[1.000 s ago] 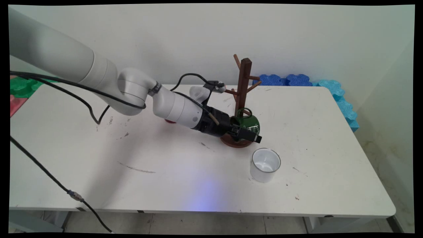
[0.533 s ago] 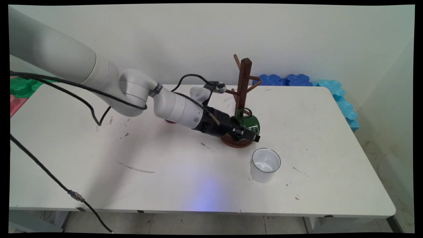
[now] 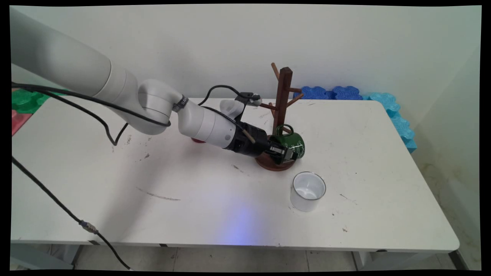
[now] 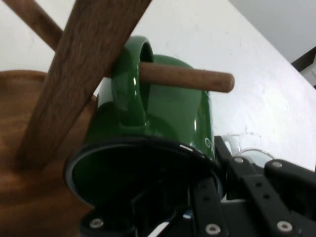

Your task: Place the picked object on the table

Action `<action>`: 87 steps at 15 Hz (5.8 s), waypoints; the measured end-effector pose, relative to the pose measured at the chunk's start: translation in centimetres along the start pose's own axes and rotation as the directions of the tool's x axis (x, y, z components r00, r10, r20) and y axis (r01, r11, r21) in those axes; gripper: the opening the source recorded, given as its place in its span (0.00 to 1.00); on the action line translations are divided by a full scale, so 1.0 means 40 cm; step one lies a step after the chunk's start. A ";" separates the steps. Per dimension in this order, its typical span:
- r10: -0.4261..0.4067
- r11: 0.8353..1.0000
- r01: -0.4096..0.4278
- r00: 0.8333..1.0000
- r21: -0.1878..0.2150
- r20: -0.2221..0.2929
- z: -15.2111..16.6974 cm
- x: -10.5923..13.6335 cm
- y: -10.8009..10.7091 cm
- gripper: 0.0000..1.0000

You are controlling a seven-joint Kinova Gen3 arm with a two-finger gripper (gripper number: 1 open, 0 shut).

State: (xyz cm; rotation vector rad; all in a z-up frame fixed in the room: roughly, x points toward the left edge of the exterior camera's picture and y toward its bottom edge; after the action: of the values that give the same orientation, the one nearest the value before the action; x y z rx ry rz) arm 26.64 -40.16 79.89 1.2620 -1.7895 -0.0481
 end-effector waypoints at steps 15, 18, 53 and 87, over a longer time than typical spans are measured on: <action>0.045 0.999 -0.045 0.999 -0.005 -0.014 -0.025 0.022 0.012 0.00; 0.067 0.998 -0.067 0.998 -0.003 -0.015 -0.030 0.027 0.012 0.00; 0.342 0.938 -0.340 0.940 -0.070 0.016 -0.105 0.027 0.070 0.00; 0.722 0.661 -0.750 0.629 -0.019 0.289 -0.471 -0.011 -0.099 0.00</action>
State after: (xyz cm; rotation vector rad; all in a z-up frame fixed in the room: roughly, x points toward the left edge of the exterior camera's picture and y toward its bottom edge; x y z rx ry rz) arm 42.44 -33.41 88.56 0.4948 -2.4680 0.3642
